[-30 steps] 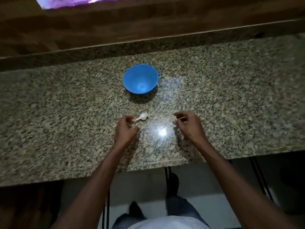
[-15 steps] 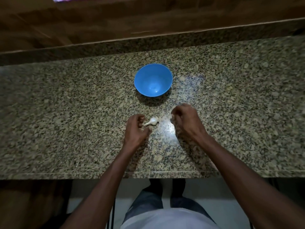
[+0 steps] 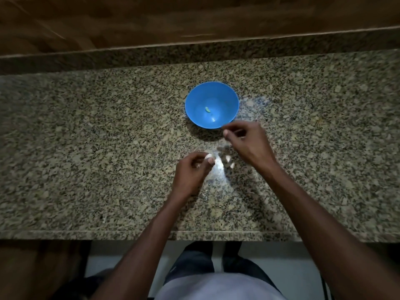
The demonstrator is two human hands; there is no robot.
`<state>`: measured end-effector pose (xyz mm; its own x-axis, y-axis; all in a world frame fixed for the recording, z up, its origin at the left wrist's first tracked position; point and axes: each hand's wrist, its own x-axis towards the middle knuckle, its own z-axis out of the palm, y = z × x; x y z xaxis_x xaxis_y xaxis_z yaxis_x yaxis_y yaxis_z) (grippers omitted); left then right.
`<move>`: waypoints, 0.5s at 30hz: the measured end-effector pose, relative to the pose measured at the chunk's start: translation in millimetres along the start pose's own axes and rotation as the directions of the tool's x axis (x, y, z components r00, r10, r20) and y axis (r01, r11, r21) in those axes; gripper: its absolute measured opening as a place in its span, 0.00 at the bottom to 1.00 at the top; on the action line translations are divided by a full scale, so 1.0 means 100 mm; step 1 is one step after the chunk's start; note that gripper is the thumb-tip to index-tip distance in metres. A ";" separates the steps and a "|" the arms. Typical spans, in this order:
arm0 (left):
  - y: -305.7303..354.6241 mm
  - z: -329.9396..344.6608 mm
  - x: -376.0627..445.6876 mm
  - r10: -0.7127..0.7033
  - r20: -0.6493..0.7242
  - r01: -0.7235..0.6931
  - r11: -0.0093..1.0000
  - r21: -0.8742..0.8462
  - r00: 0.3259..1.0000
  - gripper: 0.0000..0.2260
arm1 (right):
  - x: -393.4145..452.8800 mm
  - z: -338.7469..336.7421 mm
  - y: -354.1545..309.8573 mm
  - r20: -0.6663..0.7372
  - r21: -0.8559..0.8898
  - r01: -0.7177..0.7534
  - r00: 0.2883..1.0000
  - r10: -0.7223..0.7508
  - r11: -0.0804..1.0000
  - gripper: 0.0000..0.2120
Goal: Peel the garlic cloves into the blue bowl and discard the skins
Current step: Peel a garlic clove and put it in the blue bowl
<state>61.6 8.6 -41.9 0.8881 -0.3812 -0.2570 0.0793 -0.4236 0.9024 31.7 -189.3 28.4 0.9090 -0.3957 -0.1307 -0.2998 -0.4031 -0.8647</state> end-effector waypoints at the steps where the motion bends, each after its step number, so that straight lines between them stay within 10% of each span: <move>1: 0.03 -0.02 -0.03 -0.028 0.009 0.029 0.996 -0.079 1.000 0.13 | -0.13 0.03 0.09 0.110 0.075 -0.056 0.993 0.048 0.996 0.10; 4: 0.10 -0.05 -0.11 -0.030 0.070 0.045 0.972 -0.232 0.997 0.11 | -0.40 0.16 0.31 0.346 0.249 -0.176 0.935 0.082 0.952 0.16; 15: 0.18 -0.10 -0.27 0.038 -0.022 -0.041 0.985 -0.167 0.999 0.09 | -0.61 0.27 0.41 0.314 0.552 -0.338 0.931 0.185 0.762 0.14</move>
<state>43.4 19.3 -15.3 0.9003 -0.3784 -0.2150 0.1174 -0.2647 0.9572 -28.8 -159.4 -12.5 0.8817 -0.1837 -0.4346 -0.3763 0.2819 -0.8826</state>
